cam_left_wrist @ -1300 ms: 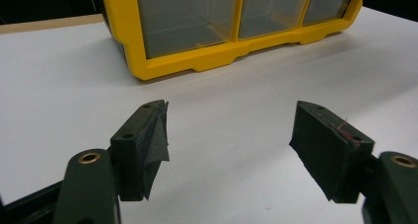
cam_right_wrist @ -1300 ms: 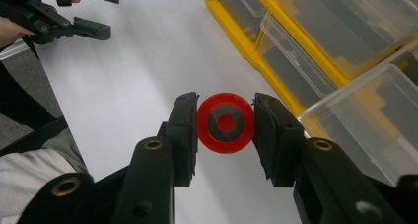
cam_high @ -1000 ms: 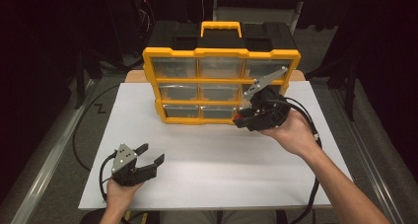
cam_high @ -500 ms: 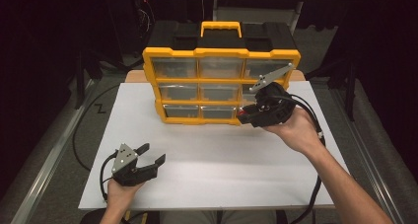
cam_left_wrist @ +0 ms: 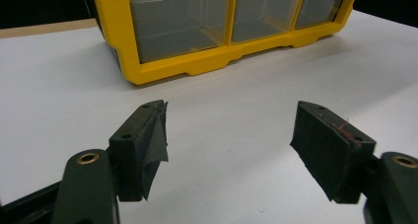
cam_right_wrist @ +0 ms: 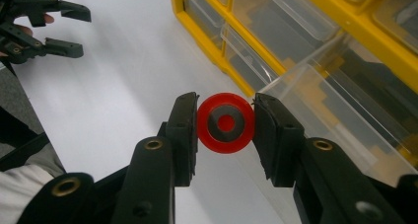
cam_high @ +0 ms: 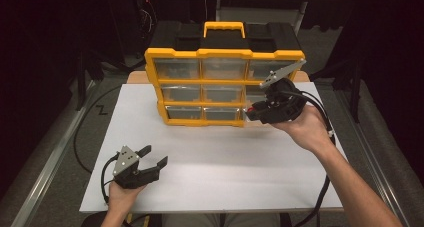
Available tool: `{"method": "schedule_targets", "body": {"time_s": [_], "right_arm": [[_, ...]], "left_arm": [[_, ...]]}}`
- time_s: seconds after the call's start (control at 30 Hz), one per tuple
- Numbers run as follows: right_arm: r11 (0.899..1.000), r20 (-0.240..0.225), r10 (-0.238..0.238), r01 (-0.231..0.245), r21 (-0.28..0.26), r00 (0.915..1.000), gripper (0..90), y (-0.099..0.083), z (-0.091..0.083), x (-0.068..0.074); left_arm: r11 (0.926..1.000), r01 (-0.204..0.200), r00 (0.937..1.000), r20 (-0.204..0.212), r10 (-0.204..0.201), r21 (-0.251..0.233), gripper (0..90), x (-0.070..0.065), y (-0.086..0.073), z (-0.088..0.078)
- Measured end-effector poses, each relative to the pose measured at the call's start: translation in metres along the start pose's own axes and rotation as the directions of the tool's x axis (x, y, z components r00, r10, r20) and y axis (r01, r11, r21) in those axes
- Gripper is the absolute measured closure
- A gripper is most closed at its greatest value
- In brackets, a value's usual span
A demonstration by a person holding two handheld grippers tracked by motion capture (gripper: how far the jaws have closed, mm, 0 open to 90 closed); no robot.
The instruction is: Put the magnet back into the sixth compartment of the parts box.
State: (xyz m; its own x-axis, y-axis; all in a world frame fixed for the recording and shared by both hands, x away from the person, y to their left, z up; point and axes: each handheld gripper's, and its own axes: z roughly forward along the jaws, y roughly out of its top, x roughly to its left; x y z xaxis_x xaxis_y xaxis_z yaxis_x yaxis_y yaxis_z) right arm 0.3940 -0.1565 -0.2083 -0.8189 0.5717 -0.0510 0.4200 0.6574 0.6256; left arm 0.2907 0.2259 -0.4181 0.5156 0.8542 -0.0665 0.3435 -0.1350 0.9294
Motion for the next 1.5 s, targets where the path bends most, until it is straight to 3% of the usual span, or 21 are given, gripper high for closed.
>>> {"method": "schedule_targets", "body": {"time_s": [0.73, 1.1, 1.5], "right_arm": [[0.997, 0.073, 0.077, -0.079, 0.024, 0.9944, 64.9, -0.005, 0.01, -0.026], [0.992, 0.086, 0.115, -0.119, 0.042, 0.9897, 64.8, -0.005, 0.016, -0.035], [0.989, 0.097, 0.125, -0.132, 0.071, 0.9875, 64.0, -0.005, 0.023, -0.039]], "left_arm": [[1.0, -0.001, 1.0, -0.001, 0.001, -0.001, 29.5, 0.0, 0.0, 0.0], [1.0, -0.002, 1.0, -0.002, 0.002, 0.0, 29.4, 0.0, 0.0, 0.0], [1.0, -0.002, 1.0, -0.002, 0.002, -0.001, 29.5, 0.0, 0.0, 0.0]]}}
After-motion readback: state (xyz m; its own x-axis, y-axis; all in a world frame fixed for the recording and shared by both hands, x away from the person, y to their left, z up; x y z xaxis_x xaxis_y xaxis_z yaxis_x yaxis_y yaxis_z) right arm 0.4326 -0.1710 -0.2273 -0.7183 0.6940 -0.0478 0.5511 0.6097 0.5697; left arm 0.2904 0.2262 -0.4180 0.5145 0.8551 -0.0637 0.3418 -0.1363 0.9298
